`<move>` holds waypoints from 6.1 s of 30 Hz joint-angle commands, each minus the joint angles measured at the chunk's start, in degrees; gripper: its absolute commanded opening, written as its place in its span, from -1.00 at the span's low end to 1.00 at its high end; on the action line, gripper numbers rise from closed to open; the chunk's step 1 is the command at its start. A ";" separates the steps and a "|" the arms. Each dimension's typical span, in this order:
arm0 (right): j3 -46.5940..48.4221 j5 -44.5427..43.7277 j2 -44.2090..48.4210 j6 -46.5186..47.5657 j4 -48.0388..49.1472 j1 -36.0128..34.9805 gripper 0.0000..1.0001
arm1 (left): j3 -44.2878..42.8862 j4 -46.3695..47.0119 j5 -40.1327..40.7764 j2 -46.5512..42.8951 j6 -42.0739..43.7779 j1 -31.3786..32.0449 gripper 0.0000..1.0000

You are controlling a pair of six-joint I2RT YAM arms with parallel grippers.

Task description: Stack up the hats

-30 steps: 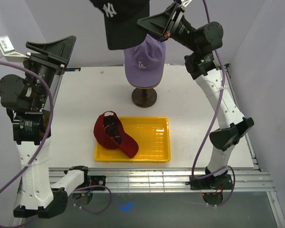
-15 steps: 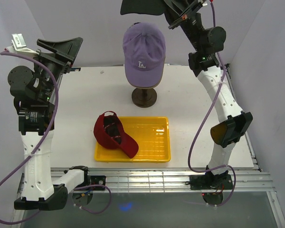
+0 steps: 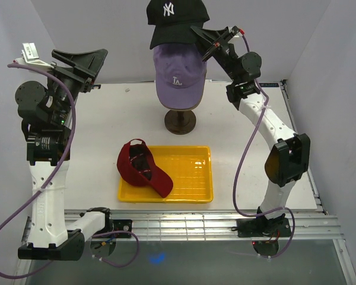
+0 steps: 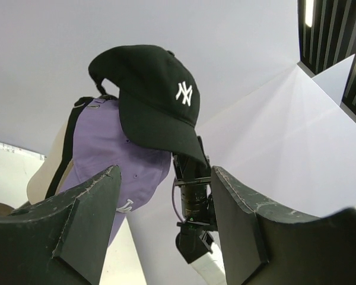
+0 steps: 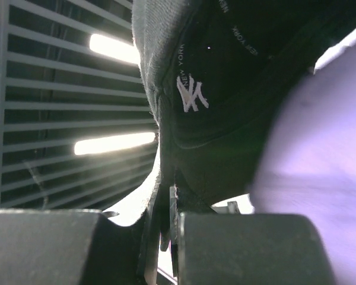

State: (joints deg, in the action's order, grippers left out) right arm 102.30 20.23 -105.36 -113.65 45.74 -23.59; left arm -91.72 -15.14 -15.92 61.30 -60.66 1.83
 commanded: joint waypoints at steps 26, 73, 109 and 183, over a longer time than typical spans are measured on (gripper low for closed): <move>-17.75 1.48 8.33 -10.01 25.89 0.74 -0.84 | 3.83 1.34 -2.62 -0.30 1.16 -0.16 0.44; -21.62 5.00 3.23 -17.05 38.99 0.92 -0.84 | 3.13 23.40 -25.12 21.67 -8.24 9.16 0.51; -26.36 10.26 3.76 -17.31 42.42 1.09 -0.84 | 7.52 24.63 -22.57 20.09 -9.74 11.01 0.45; -4.65 31.80 12.63 36.56 -31.58 8.13 -0.73 | 6.64 22.26 -27.14 19.04 -6.92 9.78 -1.00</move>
State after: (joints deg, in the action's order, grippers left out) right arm 98.32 51.75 -95.70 -80.75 14.85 -15.70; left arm -83.11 6.09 -42.09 83.07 -70.06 12.10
